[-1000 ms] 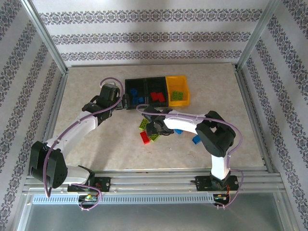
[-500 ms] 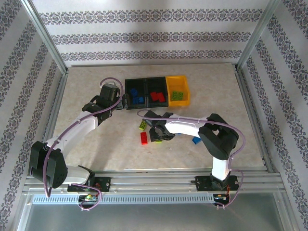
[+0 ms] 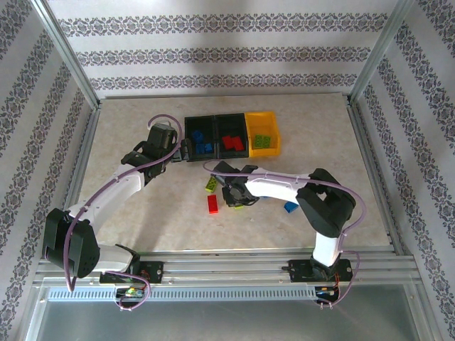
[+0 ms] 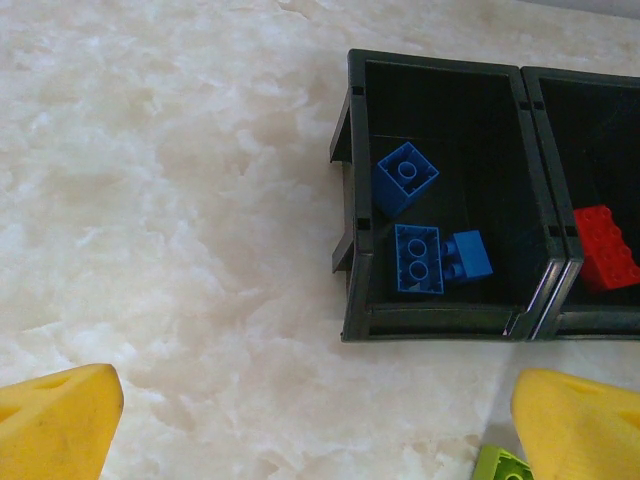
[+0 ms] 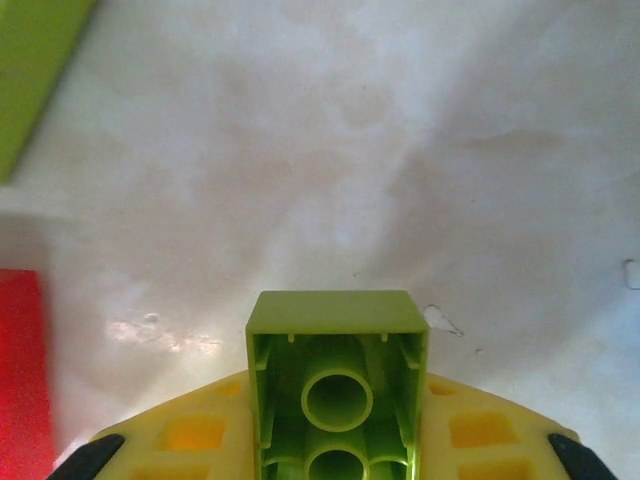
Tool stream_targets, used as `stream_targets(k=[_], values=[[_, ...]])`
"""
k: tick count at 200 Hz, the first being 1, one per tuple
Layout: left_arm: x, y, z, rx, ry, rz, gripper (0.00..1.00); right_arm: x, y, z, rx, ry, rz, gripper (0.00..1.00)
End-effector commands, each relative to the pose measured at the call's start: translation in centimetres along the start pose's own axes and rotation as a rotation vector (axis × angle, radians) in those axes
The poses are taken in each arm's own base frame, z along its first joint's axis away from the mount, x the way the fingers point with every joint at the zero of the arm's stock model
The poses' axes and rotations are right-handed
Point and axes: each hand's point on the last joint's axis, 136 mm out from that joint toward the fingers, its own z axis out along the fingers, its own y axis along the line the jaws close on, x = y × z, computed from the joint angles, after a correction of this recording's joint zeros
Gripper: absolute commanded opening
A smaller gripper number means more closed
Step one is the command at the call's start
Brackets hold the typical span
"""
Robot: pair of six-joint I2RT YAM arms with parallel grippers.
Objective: Sort the legos into containers by color
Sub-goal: Pick up the lego from the center of the table, then place the lego in the container.
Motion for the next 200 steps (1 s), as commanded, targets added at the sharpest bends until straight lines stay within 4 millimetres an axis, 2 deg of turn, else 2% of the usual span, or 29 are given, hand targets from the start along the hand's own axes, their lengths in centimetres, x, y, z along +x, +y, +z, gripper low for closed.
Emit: stream_targets(k=[1,48,79,120,156,200], values=[[-0.9,0.9,-0.7,-0.017,-0.042,-0.027,1.00,-2.4,-1.1,-3.1,-0.017,-0.092,0.021,0.17],[-0.3,1.1,-0.6,-0.018,-0.029,-0.027,1.00,-7.1,-5.1,-7.0,-0.002,-0.238,0.081,0.18],[0.3,1.4,-0.9,-0.014,-0.018,-0.024,1.00,-10.2,-8.1,-8.1,0.030,-0.299,0.109,0.19],[2.6,1.7,-1.3,0.008,0.027,-0.027,1.00,-14.3,-11.6,-8.1,0.060,-0.346,0.168,0.20],[5.1,1.5,-1.5,0.058,0.075,-0.055,1.00,-17.7,-13.2,-7.1,0.070,-0.367,0.181,0.23],[8.1,2.3,-1.8,0.065,0.123,-0.089,1.00,-21.1,-14.3,-5.4,0.087,-0.367,0.171,0.24]])
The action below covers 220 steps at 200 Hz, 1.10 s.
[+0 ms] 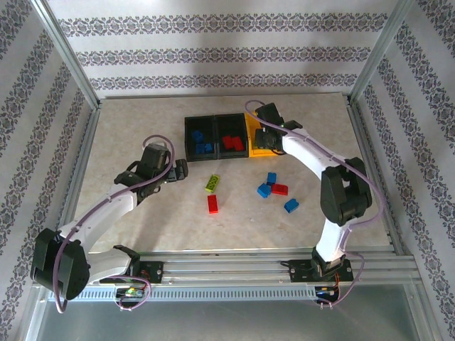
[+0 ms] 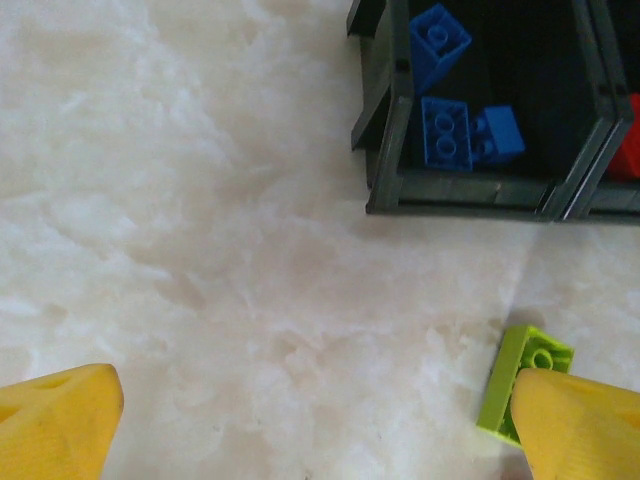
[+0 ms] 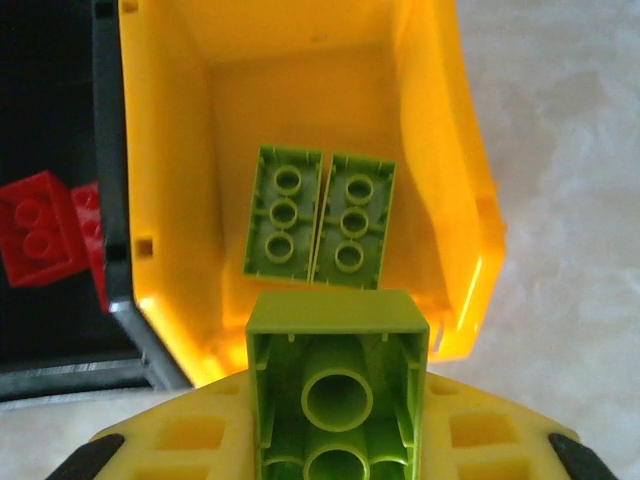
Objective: Sort the legos into containers by color
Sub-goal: Place the lego in the container.
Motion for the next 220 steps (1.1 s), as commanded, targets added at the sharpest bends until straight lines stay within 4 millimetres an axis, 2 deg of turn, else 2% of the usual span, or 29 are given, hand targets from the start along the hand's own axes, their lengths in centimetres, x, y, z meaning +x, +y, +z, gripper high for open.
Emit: stream_targets(k=[1,46,82,110,144,174,220], values=[[1.1,0.3,-0.3,0.018,0.020,-0.048,1.00,-2.2,0.1,0.9,0.001,-0.028,-0.028,0.24],[2.5,0.1,-0.3,0.043,0.048,-0.065,1.00,-3.6,-0.1,3.5,0.011,-0.024,-0.040,0.29],[3.2,-0.4,0.0,0.063,0.073,-0.066,1.00,-3.8,-0.1,5.6,0.026,-0.004,-0.062,0.33],[3.6,-0.9,0.1,0.076,0.086,-0.066,1.00,-3.7,-0.1,6.5,0.027,0.010,-0.061,0.39],[4.0,-1.6,0.1,0.096,0.093,-0.059,1.00,-3.9,-0.2,6.6,0.032,0.006,-0.061,0.48],[4.3,-2.4,0.2,0.112,0.104,-0.040,1.00,-4.1,-0.4,6.2,0.035,0.000,-0.061,0.50],[4.9,-3.7,0.5,0.132,0.118,-0.016,1.00,-4.6,-0.5,4.6,0.021,-0.023,-0.051,0.52]])
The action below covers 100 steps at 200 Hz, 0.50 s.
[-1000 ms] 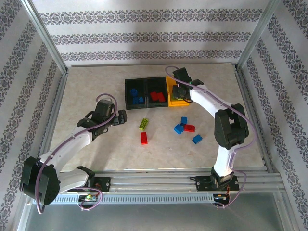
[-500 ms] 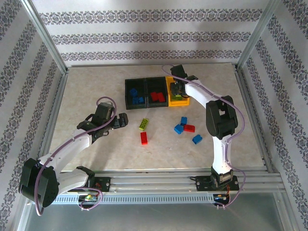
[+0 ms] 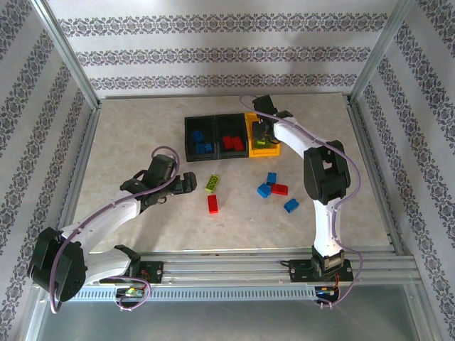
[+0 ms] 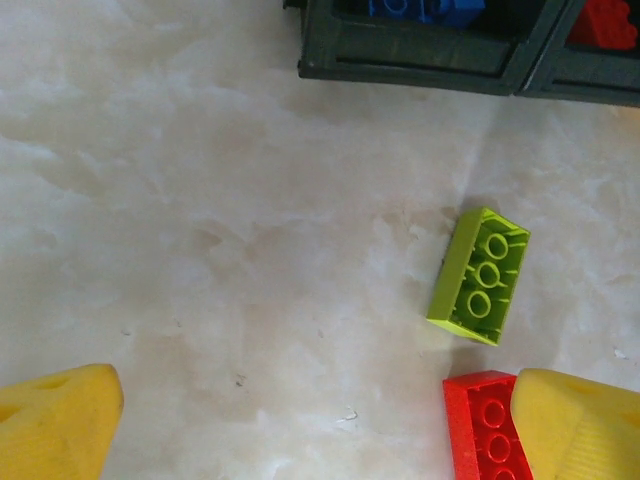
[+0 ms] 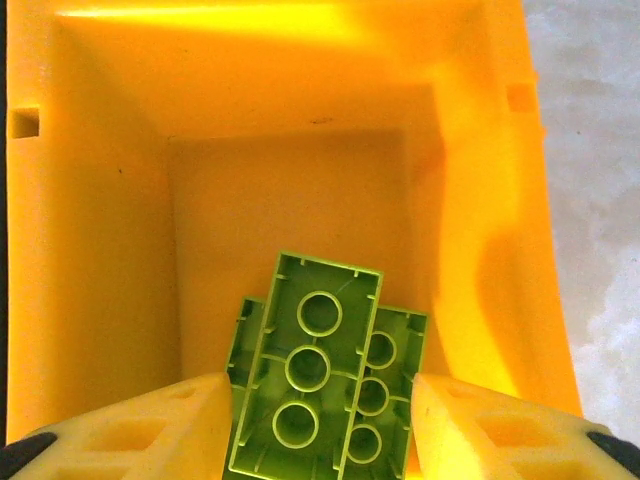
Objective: Sort the legos into containers by color
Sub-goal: Place the lego in the container.
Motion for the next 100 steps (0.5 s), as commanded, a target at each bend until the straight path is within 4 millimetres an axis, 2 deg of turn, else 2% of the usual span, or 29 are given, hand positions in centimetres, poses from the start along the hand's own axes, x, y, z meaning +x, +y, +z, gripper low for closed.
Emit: stream_targets(k=[1,44,100], values=[[-0.3,-1.0,0.3,0.025,-0.017,-0.007,1.00,-1.4,-0.4,-2.1,-0.008,-0.044,0.012,0.52],[0.8,-3.1,0.6,0.044,0.011,0.051,1.00,-0.8,-0.6,-4.1,-0.017,-0.056,0.033,0.64],[5.0,-7.6,2.4,0.073,0.109,0.167,0.96,0.3,-0.4,-7.7,-0.028,-0.096,0.040,0.82]])
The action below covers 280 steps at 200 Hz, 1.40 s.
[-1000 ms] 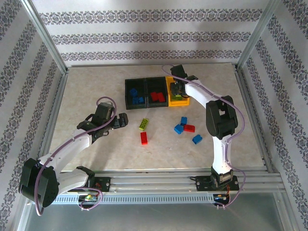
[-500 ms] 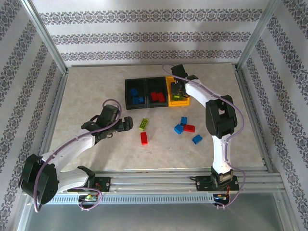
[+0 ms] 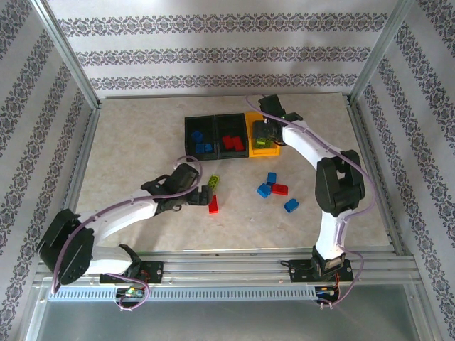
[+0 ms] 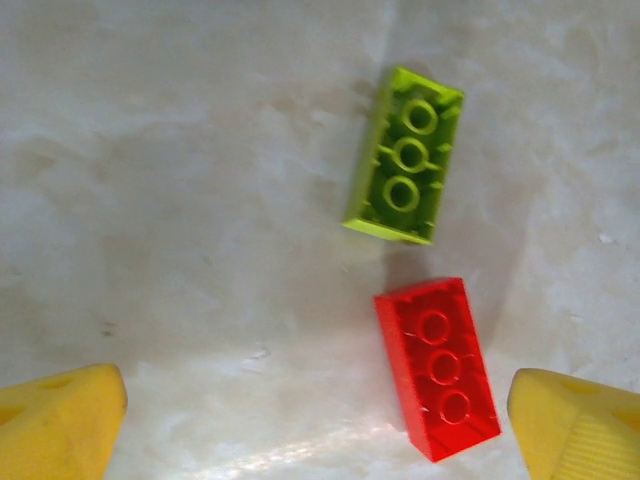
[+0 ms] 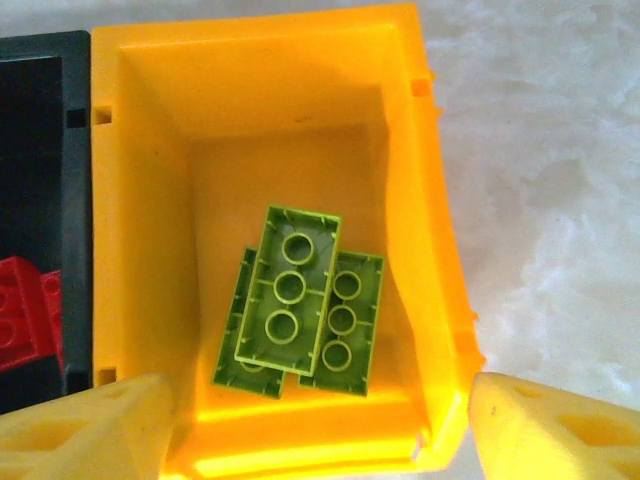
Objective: Sort the legos into containers by color
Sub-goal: Place the lego in the container, then pick up the lego from the middle-left of the table.
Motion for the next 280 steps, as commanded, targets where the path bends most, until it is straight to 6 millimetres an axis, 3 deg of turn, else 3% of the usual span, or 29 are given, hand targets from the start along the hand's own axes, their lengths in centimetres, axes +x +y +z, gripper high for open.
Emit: stream_targets(k=[1,31,126,218,280], values=[[-0.6,-2.8,0.5,0.037,-0.022,0.014,0.96,0.0,0.3,-2.2,-0.005,-0.040,0.003,0.82],[0.7,-4.8,1.6,0.059,0.025,0.047,0.91,1.2,-0.1,-4.1,0.015,-0.057,0.007,0.98],[3.0,-4.9,4.3,-0.008,0.143,0.081,0.79,6.3,-3.6,-8.5,0.040,-0.067,0.140,0.98],[4.2,-3.9,5.5,-0.071,0.202,0.119,0.72,9.4,-5.7,-8.9,0.098,-0.028,0.173,0.98],[4.6,-2.6,5.4,-0.139,0.226,0.153,0.57,9.5,-6.1,-9.2,0.116,-0.032,0.185,0.98]])
